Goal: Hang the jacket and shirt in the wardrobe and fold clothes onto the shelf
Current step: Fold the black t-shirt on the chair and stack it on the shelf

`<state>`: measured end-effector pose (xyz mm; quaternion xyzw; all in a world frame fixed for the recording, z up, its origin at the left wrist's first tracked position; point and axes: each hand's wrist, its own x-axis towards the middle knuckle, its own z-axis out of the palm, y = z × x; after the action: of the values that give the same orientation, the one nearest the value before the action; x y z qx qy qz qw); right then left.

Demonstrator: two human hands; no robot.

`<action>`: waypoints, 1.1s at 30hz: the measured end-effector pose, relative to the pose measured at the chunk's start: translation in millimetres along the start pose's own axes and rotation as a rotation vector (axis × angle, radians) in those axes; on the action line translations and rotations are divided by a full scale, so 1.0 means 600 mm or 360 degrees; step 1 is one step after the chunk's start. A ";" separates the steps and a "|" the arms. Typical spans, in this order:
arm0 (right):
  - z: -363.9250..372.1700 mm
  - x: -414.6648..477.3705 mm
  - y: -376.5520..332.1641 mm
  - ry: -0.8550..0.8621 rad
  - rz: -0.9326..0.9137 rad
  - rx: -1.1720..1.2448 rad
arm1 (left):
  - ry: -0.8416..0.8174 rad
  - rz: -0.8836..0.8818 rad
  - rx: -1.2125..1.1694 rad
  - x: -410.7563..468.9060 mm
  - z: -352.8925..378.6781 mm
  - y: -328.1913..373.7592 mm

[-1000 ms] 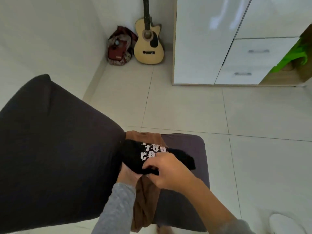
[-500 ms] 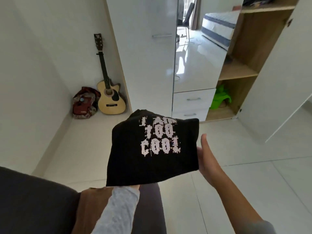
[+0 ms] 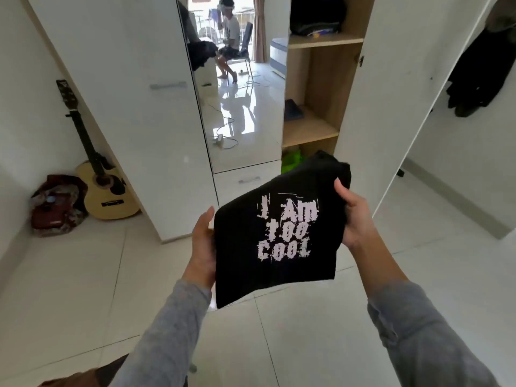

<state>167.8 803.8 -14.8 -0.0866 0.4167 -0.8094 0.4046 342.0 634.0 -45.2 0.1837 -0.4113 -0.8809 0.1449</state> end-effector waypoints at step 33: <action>-0.337 0.656 -0.571 0.0689 -0.0418 -0.1084 | -0.0322 0.0015 0.0460 1.041 0.377 0.061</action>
<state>-387.0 751.2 33.7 -0.0957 0.7211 -0.6698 0.1493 -310.4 509.5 -10.1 0.1112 -0.5470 -0.8260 0.0789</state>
